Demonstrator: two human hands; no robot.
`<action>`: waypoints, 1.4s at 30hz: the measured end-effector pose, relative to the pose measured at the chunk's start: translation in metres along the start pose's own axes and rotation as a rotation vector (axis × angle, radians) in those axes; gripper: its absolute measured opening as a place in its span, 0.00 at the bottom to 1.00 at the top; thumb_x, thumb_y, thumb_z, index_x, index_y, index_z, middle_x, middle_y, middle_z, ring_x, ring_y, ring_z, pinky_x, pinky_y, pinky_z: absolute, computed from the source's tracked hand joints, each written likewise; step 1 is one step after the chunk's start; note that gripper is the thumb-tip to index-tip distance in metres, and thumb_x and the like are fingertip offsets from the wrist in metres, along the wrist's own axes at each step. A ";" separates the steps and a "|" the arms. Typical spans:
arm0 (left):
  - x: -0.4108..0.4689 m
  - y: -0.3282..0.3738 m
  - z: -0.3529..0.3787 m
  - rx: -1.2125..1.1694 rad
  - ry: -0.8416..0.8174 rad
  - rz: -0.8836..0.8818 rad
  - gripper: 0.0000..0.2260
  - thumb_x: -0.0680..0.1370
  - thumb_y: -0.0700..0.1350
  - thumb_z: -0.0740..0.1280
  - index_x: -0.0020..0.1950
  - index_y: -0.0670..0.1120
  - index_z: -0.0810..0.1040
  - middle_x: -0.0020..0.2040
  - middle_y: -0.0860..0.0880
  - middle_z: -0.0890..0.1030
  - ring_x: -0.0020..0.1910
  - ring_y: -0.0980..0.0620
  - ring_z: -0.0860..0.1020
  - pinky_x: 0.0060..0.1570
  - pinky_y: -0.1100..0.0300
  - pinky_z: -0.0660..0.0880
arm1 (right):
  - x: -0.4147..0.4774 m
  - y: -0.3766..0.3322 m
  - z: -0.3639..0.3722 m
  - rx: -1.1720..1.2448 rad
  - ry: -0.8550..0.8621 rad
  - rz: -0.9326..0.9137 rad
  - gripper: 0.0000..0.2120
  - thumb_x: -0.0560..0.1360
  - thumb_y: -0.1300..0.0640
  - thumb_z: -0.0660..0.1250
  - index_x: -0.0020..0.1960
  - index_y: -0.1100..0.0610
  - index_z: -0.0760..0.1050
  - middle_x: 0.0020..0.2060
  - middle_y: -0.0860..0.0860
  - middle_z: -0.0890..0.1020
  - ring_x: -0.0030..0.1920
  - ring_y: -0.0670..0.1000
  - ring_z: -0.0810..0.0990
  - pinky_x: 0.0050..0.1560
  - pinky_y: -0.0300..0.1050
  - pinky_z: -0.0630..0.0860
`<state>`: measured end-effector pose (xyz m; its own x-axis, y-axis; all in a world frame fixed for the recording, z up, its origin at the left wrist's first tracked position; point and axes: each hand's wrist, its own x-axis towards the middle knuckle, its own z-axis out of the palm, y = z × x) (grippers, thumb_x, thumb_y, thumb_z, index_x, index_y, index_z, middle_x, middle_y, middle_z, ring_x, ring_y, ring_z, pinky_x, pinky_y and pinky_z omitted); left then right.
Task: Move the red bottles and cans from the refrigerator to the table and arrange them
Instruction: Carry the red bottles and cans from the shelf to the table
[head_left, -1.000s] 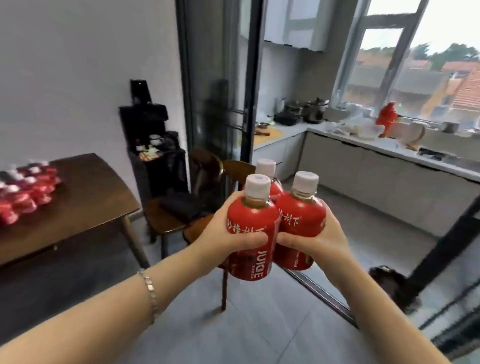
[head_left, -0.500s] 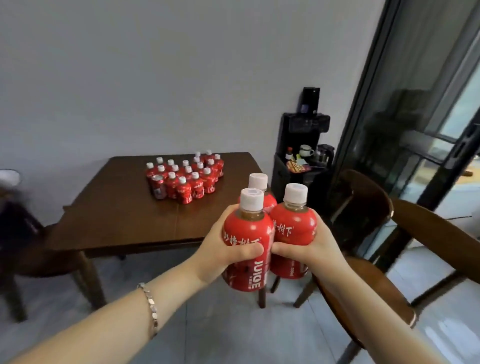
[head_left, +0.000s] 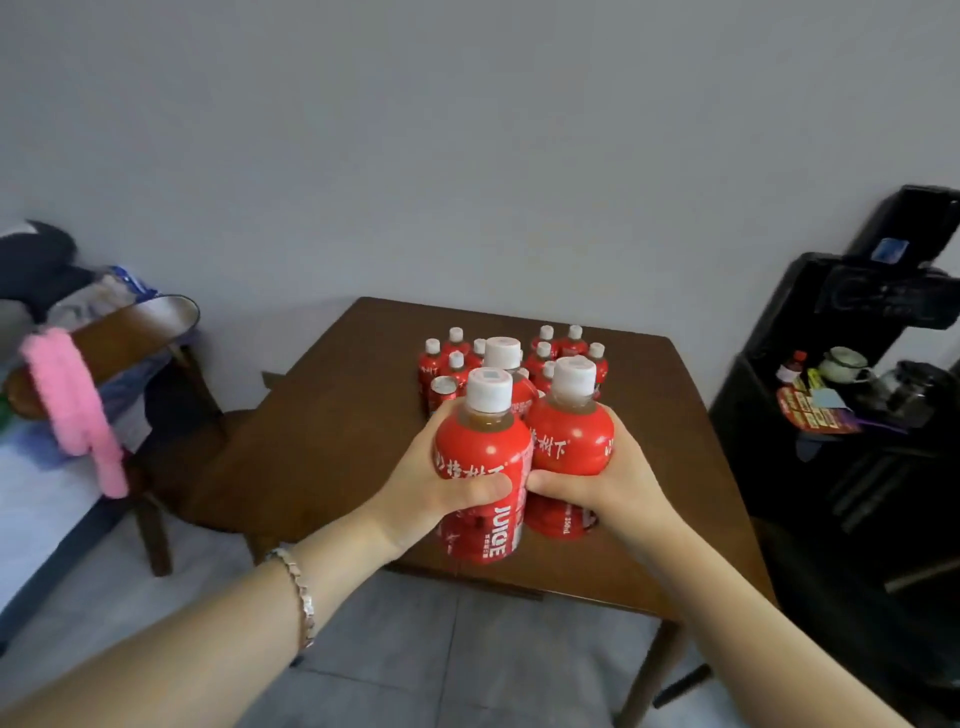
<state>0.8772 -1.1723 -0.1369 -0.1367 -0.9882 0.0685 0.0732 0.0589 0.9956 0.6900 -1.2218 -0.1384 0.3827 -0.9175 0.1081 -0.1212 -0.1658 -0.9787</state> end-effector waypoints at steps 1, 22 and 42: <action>0.012 -0.004 -0.016 0.006 -0.004 -0.005 0.44 0.51 0.63 0.79 0.63 0.55 0.68 0.53 0.55 0.81 0.56 0.54 0.80 0.49 0.62 0.78 | 0.018 0.005 0.008 0.015 -0.004 0.003 0.45 0.45 0.41 0.81 0.59 0.43 0.68 0.52 0.41 0.81 0.52 0.39 0.81 0.45 0.29 0.77; 0.263 -0.104 -0.312 0.052 -0.029 -0.254 0.42 0.53 0.58 0.80 0.63 0.51 0.68 0.54 0.52 0.80 0.56 0.51 0.79 0.48 0.63 0.77 | 0.360 0.139 0.153 0.173 0.012 0.234 0.37 0.52 0.54 0.80 0.58 0.47 0.69 0.51 0.45 0.81 0.50 0.39 0.81 0.43 0.30 0.77; 0.433 -0.260 -0.497 0.042 -0.258 -0.319 0.40 0.57 0.46 0.78 0.66 0.53 0.66 0.67 0.44 0.71 0.63 0.47 0.75 0.61 0.50 0.73 | 0.540 0.283 0.251 0.219 0.253 0.395 0.41 0.50 0.55 0.80 0.61 0.50 0.69 0.53 0.49 0.82 0.53 0.48 0.82 0.50 0.42 0.80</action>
<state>1.2896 -1.6856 -0.3981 -0.3900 -0.8903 -0.2351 -0.0522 -0.2335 0.9710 1.0920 -1.6733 -0.4009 0.1100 -0.9579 -0.2652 -0.0068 0.2661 -0.9639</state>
